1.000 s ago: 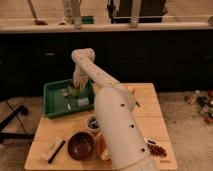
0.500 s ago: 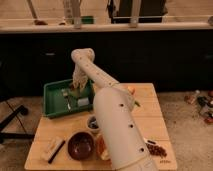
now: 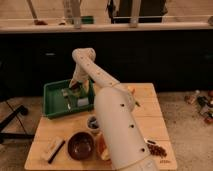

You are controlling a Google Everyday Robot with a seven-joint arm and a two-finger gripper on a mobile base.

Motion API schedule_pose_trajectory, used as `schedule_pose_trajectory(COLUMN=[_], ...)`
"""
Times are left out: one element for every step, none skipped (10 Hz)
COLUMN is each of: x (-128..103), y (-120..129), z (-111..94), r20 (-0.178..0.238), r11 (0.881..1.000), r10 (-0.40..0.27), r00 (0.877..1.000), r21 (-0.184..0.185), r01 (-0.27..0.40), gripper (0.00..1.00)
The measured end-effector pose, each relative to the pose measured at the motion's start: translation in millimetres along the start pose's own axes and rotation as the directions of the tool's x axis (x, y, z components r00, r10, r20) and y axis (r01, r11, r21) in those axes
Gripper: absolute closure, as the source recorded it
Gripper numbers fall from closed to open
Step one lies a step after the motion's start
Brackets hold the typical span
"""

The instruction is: Stack cups into tray

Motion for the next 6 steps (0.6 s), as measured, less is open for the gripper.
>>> schedule_pose_trajectory(x=[1, 1, 2, 2, 3, 3], y=[0, 0, 1, 3, 4, 5], z=[-2, -4, -7, -11, -16, -19], r20=[-0.002, -0.006, -0.011, -0.017, -0.024, -0.029], r11=[1.0, 1.0, 1.0, 1.0, 1.0, 1.0], r10=[0.0, -0.001, -0.002, -0.001, 0.0, 0.0], r00=[1.0, 1.0, 1.0, 1.0, 1.0, 1.0], r21=[0.003, 0.004, 0.006, 0.008, 0.009, 0.009], r01=[0.0, 0.001, 0.002, 0.001, 0.0, 0.0], gripper=[0.41, 0.42, 0.42, 0.42, 0.42, 0.42])
